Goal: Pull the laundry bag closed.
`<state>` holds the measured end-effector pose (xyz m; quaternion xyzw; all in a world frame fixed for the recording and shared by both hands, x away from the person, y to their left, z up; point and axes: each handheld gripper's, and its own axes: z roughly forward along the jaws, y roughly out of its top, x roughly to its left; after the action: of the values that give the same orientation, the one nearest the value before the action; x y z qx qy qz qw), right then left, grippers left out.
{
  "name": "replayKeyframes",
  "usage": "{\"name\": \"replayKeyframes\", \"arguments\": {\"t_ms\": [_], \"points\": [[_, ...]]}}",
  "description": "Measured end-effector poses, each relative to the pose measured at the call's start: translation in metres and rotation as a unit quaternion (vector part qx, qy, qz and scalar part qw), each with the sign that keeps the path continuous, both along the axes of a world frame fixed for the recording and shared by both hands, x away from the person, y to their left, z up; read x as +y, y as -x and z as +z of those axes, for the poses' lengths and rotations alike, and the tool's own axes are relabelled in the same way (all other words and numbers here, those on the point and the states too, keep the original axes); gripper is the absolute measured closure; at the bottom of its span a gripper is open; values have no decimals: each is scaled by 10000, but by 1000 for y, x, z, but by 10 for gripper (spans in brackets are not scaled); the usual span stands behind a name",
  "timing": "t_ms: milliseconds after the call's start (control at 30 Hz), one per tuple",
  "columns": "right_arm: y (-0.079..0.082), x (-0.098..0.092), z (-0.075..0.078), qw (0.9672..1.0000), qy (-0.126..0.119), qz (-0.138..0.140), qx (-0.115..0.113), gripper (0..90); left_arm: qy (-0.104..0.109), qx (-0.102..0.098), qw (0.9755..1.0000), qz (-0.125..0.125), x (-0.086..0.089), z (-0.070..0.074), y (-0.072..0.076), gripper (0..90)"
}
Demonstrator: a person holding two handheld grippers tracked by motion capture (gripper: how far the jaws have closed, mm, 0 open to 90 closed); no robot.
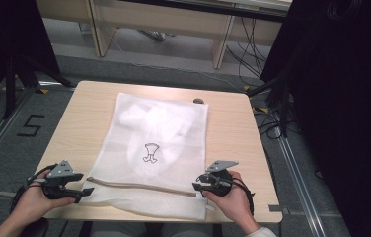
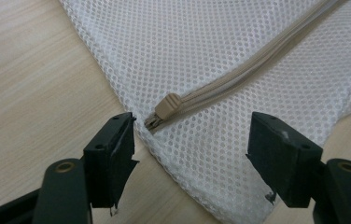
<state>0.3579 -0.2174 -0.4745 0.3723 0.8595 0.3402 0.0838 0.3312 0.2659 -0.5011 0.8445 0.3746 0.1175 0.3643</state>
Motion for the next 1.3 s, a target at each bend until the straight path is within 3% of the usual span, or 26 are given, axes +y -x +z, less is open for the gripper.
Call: {"name": "replayKeyframes", "arguments": {"t_ms": [33,67,100,133,200,267,600,700,867,900,1000,1067,1100,1167,1200,1300], "points": [[0,0,2,10000,27,8,27,597,3,98,9999,24,1,-1,0,312],[0,1,2,9998,-48,141,-108,597,-24,107,9999,91,1,-1,0,312],[0,4,0,9993,-190,140,-303,593,-69,102,9999,-4,3,-1,-1,312],[0,6,2,9991,-211,232,-277,591,20,159,9998,125,2,-2,0,312],[0,10,7,9988,-179,382,-244,586,50,199,9998,80,4,-3,-1,311],[-1,17,6,9975,-335,468,-419,584,112,320,9993,137,3,-4,0,313],[-4,42,11,9951,-237,839,-471,577,92,282,9995,50,2,-3,-1,309],[-7,61,14,9932,-308,959,-589,576,90,293,9995,84,2,-3,-1,309],[-10,80,18,9907,-174,1199,-627,578,84,309,9995,71,2,-4,-2,308],[-11,86,17,9901,-251,1202,-684,578,105,331,9994,43,2,-4,-2,308],[-13,97,20,9891,-203,1345,-561,577,73,311,9995,61,2,-4,-2,293],[-15,104,21,9889,-224,1313,-657,574,135,322,9994,61,2,-4,-2,292],[-18,109,22,9882,-310,1281,-785,571,57,326,9994,74,3,-4,-3,291],[-18,111,24,9891,-392,1204,-752,571,90,353,9993,102,2,-4,-2,291],[-20,114,26,9883,-528,1120,-885,549,123,351,9992,111,2,-4,-2,291],[-22,116,29,9881,-516,1109,-935,523,195,345,9992,106,2,-4,-2,290]]}}
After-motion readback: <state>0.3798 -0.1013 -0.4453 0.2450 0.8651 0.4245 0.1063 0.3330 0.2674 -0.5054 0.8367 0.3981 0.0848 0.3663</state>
